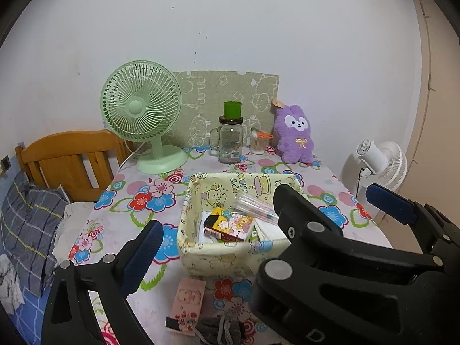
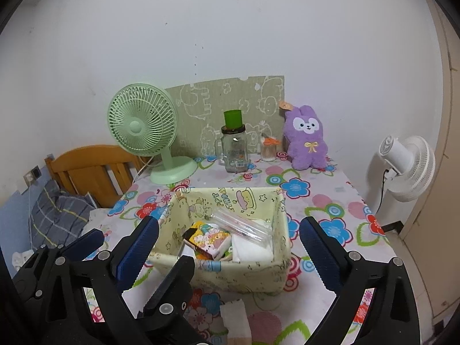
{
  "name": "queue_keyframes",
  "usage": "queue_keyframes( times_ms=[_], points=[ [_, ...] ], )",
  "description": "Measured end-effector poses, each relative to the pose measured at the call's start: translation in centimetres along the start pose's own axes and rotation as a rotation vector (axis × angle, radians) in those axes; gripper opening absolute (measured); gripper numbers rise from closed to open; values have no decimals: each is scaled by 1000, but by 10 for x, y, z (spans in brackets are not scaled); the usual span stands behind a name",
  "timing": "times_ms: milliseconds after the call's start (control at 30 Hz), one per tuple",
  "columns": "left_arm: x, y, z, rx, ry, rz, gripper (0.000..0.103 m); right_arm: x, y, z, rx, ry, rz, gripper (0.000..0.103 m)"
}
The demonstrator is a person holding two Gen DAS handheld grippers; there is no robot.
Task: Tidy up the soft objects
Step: 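Withdraw both tools from the box toward the remaining items on the cloth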
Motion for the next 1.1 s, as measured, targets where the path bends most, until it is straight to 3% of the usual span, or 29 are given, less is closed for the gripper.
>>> queue_keyframes(
  times_ms=[500,1100],
  points=[
    [32,-24,10,17,4,5,99,30,-33,3,15,-13,9,100],
    [76,-26,12,10,6,-2,99,74,-35,6,7,-11,-4,100]
  ],
)
Point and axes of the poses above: each gripper's, at about its wrist camera, not at the fingertips, and y roughly the way its jaws point, z to its right, x to its underside, the point moved 2 cm from there along y, roughly the way its jaws point, and after that the axes turned 7 degrees about -y, right-handed, at the moved point
